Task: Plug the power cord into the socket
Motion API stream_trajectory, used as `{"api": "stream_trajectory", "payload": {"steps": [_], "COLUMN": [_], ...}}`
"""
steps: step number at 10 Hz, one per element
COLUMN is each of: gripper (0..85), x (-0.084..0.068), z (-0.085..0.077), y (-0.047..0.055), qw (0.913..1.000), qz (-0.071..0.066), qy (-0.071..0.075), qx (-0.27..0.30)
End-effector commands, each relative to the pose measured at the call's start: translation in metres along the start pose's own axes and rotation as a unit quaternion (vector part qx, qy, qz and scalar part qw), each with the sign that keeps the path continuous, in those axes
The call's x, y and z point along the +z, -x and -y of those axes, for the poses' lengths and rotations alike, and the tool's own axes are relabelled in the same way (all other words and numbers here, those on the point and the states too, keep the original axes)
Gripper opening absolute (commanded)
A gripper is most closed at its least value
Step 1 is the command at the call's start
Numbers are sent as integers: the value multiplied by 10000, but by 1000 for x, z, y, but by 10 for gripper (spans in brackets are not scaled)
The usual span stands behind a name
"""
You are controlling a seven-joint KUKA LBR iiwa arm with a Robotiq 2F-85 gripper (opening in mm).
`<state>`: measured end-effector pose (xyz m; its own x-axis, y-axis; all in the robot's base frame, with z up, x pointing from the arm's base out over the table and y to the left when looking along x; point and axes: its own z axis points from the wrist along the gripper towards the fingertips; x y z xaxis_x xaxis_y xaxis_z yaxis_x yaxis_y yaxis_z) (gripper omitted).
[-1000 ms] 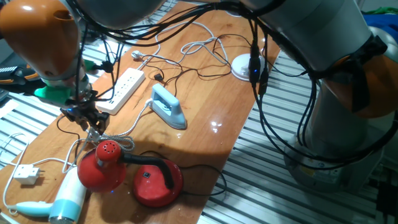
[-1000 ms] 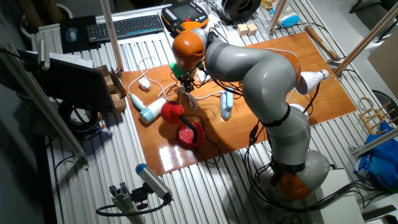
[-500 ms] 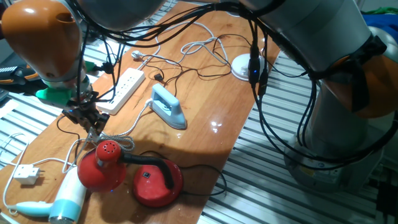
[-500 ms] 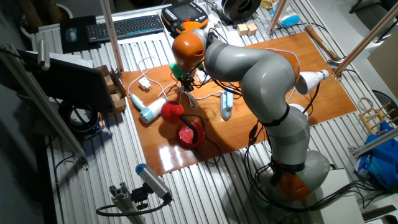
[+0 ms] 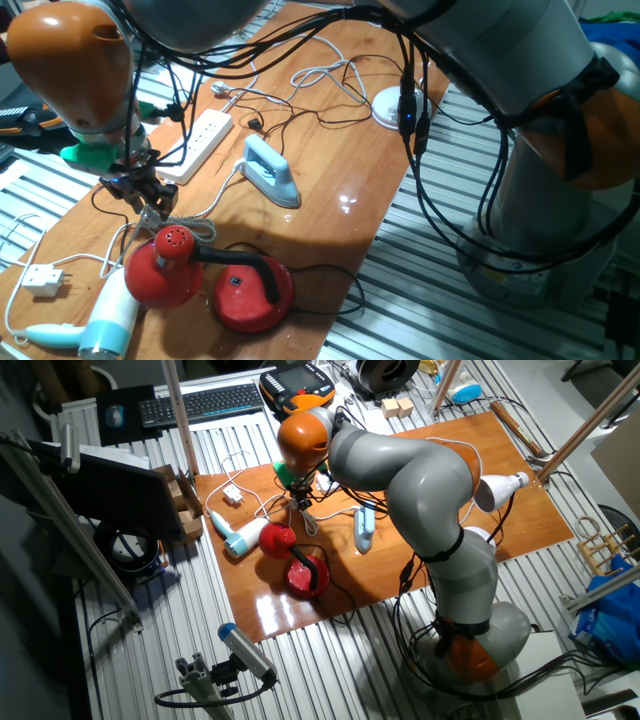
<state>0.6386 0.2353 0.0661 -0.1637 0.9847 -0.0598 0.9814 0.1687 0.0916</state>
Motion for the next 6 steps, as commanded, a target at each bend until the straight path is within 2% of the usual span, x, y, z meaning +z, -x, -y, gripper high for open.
{"api": "stream_trajectory", "payload": {"steps": [1, 6], "gripper": [340, 340], "x": [1, 9], "z": [0, 1], "y": [0, 1], "qw": [10000, 9999], "qz": [-9, -46], "qy": [-15, -56], "qx": [27, 99]}}
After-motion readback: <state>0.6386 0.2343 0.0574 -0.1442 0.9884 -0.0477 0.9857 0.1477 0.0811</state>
